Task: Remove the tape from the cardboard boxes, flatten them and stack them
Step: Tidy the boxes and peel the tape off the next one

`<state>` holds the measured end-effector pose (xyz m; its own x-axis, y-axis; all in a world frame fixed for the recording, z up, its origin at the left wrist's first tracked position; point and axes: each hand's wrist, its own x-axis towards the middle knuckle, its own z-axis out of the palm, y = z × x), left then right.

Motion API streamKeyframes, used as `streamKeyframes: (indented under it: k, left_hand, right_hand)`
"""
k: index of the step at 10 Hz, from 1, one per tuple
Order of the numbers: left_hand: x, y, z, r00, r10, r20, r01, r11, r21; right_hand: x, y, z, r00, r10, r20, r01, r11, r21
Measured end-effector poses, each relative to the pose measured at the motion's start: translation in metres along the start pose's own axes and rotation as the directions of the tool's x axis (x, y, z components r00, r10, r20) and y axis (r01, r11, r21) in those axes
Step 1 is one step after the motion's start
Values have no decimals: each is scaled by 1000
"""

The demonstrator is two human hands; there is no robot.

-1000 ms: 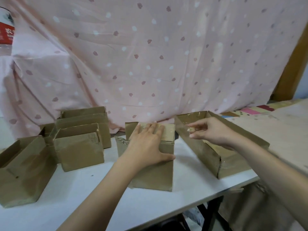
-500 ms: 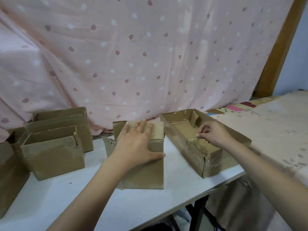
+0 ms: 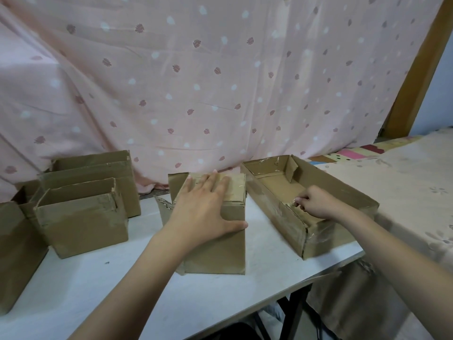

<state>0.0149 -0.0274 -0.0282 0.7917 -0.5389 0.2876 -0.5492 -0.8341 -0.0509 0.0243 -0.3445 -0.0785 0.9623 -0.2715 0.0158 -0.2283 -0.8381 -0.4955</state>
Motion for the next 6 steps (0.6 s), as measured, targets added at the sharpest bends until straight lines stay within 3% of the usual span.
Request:
streamKeyframes:
  k: [3, 6]
  left_hand:
    - [-1, 0, -2, 1000, -4, 6, 5, 1000, -9]
    - [-4, 0, -3, 1000, -4, 9, 4, 1000, -11]
  right_hand:
    - [-2, -6, -5, 998, -11, -63, 18, 993, 117]
    - [-3, -10, -12, 993, -68, -95, 50, 982, -185]
